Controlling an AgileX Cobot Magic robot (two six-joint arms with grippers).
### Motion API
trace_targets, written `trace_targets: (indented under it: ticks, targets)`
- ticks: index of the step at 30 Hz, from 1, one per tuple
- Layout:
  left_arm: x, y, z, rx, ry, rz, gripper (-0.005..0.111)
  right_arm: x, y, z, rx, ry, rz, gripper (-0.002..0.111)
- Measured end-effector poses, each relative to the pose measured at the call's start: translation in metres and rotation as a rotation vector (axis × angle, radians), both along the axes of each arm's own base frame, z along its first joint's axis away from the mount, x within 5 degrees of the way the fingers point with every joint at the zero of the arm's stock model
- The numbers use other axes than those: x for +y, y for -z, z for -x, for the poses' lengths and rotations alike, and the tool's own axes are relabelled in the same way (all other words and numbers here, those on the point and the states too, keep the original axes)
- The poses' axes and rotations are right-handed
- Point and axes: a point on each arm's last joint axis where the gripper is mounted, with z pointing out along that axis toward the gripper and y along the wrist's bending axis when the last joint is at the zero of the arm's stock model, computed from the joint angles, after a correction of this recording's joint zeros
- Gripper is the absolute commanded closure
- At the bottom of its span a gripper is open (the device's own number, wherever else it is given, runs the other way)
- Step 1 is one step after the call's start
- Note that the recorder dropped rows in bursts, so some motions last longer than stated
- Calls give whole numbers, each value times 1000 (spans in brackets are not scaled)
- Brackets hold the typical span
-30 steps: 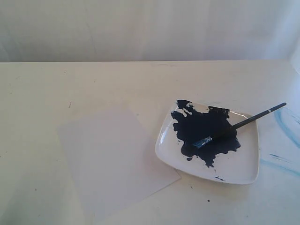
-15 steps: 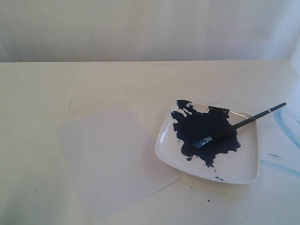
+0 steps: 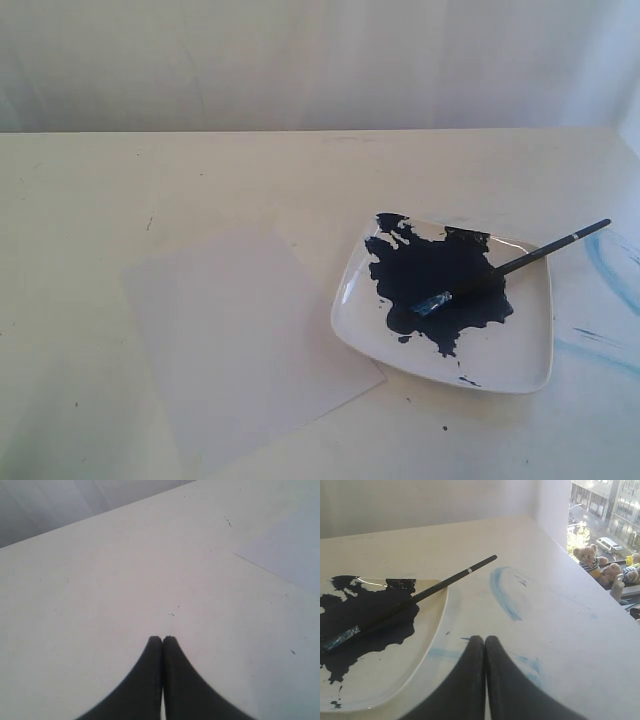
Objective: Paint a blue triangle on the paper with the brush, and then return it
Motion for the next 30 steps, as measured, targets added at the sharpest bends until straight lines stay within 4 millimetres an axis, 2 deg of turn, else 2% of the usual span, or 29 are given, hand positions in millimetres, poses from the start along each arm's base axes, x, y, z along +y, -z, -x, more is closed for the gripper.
trace_targets:
  ticks: [6,19,30]
  targets:
    - [0,1,0,7,0,2,107,0,0,0,0,0,0,108]
    - [-1,1,0,11,-27,137,107,0,-2,0,-22,-1,1,108]
    - [-4,-2,-1,-21,-24,217,107,2,-11,-2,-123,-10,-74,108]
